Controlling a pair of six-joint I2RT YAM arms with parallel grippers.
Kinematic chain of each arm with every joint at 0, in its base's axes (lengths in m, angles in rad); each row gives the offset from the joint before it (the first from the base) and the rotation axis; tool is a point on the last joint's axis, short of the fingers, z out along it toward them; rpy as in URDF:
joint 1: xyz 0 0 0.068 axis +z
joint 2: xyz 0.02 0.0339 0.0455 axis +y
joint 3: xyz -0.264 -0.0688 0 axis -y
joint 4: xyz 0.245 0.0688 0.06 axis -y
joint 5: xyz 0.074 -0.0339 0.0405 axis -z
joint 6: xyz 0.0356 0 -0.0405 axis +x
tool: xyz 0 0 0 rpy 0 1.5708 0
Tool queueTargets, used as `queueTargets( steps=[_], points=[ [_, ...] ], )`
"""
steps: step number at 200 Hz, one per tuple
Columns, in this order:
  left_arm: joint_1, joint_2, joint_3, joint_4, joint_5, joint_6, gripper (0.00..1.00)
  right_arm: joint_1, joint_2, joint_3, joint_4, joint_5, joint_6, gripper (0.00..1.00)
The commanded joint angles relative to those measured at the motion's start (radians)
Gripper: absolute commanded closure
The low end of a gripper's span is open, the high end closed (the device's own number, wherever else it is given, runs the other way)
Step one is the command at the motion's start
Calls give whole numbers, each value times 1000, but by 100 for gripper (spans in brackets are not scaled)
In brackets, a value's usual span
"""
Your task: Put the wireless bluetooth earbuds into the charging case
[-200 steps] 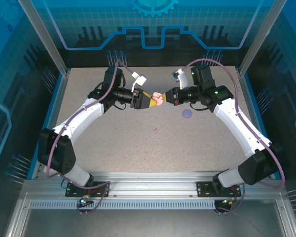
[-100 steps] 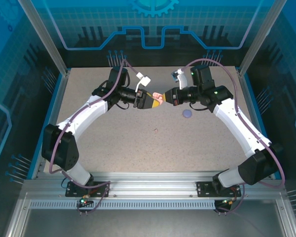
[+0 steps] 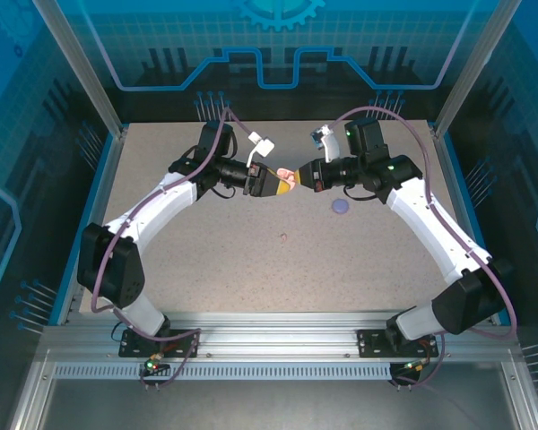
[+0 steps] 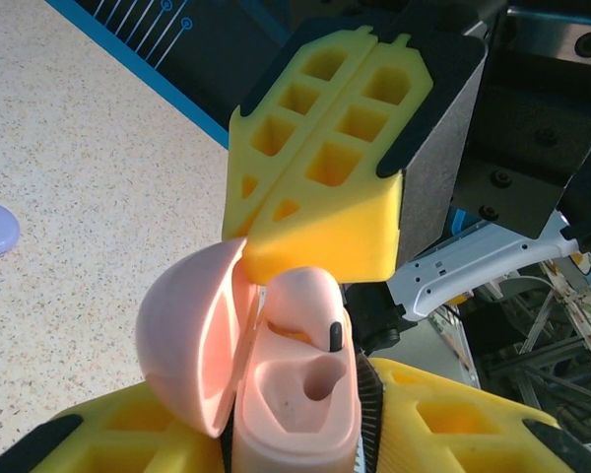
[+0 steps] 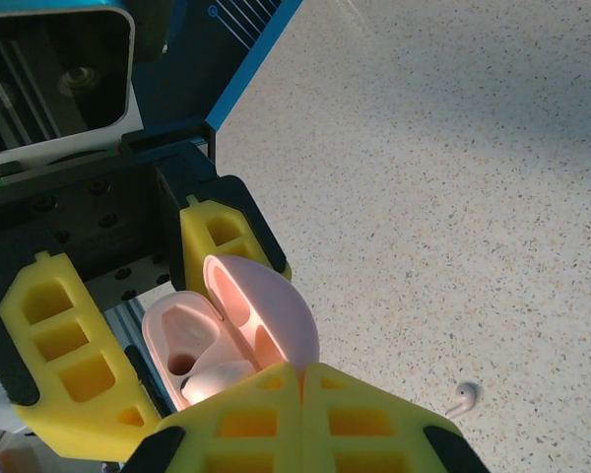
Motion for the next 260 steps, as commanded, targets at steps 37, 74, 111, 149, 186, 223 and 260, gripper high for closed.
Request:
queueTargets(
  steps=[37, 74, 111, 149, 186, 223, 260],
  points=[
    [-7, -6, 31, 45, 64, 7, 75, 14, 23, 32, -13, -23, -23, 100],
    [-7, -14, 30, 44, 62, 11, 78, 12, 27, 40, -14, -21, -20, 100],
    [-8, -16, 18, 46, 32, 29, 83, 1, 9, 48, -12, 5, 16, 82],
    [-8, -46, -47, 138, -52, 39, 82, -45, -65, 50, -19, 68, 84, 55],
    [-8, -121, -180, 366, -220, 21, 91, -97, -156, 33, -31, 119, 169, 44],
    [-24, -231, -335, 600, -479, 64, 97, -83, -237, -37, 43, 148, 296, 34],
    [-94, -307, -422, 740, -667, 208, 98, -7, -272, -91, 142, 219, 388, 30]
  ],
)
